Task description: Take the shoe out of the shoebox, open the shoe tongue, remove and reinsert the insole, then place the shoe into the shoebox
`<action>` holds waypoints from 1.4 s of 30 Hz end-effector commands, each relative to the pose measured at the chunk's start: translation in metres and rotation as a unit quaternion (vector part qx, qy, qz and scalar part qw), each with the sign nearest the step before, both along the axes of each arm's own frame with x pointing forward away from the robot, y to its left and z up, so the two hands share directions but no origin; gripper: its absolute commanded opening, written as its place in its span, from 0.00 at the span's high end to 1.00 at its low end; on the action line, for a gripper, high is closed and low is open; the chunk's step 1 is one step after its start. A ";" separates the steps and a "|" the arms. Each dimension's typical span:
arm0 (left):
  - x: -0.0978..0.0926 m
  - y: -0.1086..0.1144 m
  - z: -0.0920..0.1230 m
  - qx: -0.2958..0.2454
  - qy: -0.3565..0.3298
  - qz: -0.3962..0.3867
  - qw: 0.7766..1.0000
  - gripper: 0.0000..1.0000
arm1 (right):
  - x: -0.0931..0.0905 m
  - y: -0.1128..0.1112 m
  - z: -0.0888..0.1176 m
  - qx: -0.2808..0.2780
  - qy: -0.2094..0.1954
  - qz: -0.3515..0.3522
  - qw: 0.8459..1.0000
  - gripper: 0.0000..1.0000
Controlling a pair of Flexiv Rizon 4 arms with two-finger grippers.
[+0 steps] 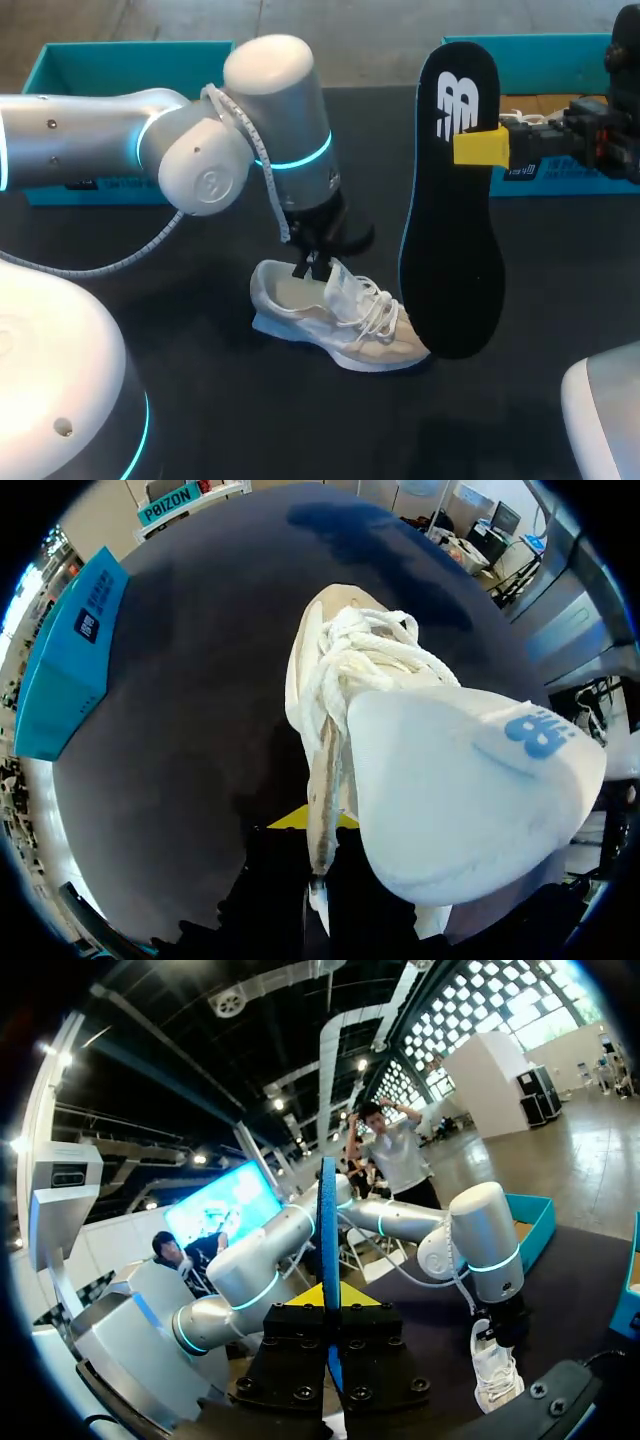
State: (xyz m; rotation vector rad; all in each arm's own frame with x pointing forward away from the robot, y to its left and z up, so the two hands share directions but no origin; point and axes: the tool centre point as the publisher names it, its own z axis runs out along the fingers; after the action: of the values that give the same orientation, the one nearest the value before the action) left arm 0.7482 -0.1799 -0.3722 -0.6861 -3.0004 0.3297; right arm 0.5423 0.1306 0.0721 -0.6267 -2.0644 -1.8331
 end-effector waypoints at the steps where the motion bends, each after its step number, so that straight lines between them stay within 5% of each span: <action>1: 0.002 0.004 0.012 -0.013 0.006 -0.029 0.999 1.00 | -0.012 0.011 0.000 0.003 -0.004 -0.033 0.999 1.00; 11: 0.005 0.004 0.040 -0.034 0.010 -0.181 0.983 1.00 | -0.012 0.011 0.000 0.003 -0.004 -0.033 0.999 1.00; 21: -0.004 0.017 0.062 -0.005 0.021 -0.376 0.926 1.00 | -0.012 0.011 0.000 0.003 -0.004 -0.033 0.999 1.00; 35: -0.009 0.028 0.039 0.063 -0.017 -0.553 0.830 1.00 | -0.012 0.011 0.000 0.003 -0.004 -0.033 0.999 1.00; 42: -0.011 0.023 0.032 0.074 -0.016 -0.579 0.812 1.00 | -0.012 0.011 0.000 0.003 -0.004 -0.033 0.999 1.00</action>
State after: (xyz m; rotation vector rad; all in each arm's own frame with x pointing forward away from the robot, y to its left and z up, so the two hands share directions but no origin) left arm 0.7356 -0.1509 -0.3400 -2.2225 -2.0060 0.0180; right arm 0.5423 0.1306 0.0721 -0.6267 -2.0643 -1.8332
